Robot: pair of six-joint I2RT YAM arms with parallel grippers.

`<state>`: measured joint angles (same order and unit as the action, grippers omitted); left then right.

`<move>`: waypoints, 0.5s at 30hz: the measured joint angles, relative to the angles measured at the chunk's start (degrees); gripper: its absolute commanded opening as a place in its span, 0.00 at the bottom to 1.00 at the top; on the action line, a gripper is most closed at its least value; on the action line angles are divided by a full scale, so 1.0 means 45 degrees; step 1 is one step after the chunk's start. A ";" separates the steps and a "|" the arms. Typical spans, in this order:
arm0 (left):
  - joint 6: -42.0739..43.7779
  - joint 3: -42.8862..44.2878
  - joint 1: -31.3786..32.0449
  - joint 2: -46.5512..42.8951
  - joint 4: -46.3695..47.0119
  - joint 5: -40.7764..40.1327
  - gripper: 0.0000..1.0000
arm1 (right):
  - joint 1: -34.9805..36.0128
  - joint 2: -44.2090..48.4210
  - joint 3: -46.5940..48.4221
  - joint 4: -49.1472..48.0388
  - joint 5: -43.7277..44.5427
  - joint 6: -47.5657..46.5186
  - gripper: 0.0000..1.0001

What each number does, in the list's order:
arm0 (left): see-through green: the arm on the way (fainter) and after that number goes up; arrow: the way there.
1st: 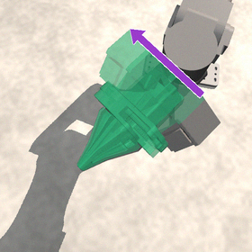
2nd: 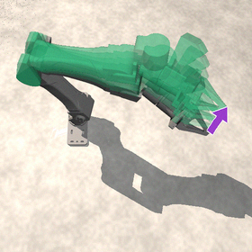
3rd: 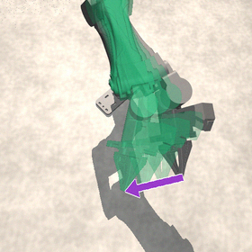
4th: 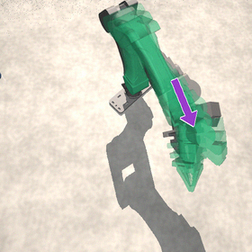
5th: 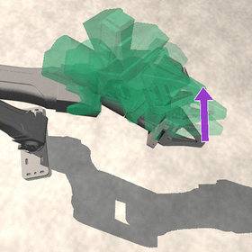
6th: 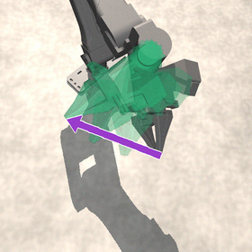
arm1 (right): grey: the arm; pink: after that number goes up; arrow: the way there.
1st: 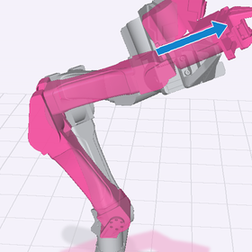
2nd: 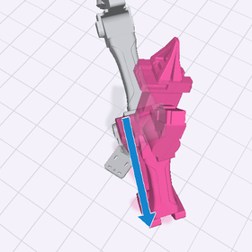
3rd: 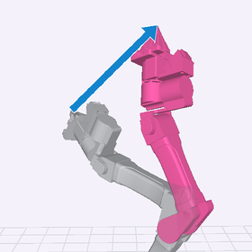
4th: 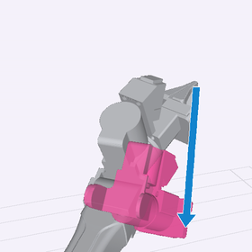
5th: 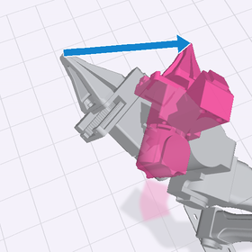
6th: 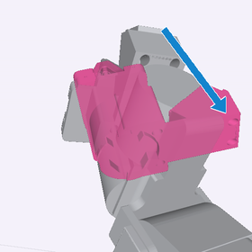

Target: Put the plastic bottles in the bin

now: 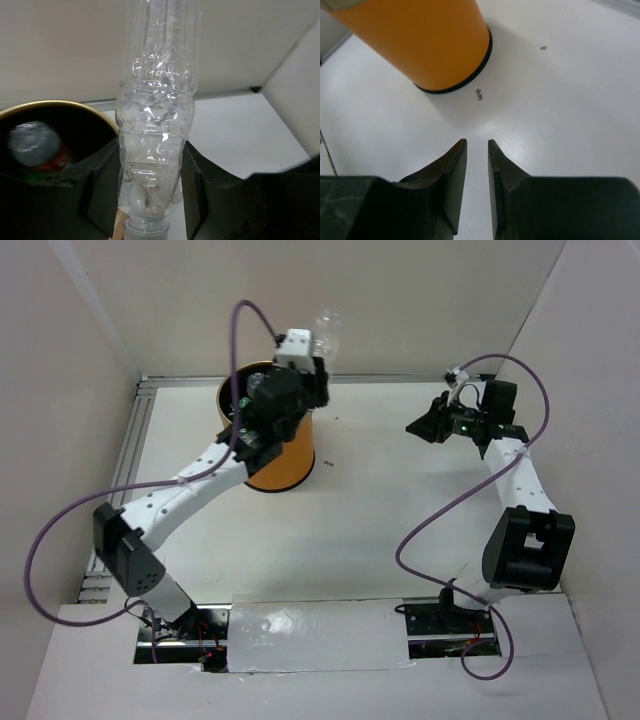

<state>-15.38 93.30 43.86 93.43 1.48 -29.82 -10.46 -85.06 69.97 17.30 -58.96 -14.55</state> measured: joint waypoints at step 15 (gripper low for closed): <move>-0.0986 -0.3784 -0.2652 -0.1069 -0.0709 0.0034 1.00 | 0.0758 -0.0321 -0.0602 0.1185 0.1365 -0.1962 1.00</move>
<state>-19.81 76.27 31.92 88.62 -1.72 -29.67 -7.05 -86.50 67.26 22.63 -52.82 -23.38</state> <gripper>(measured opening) 0.974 0.988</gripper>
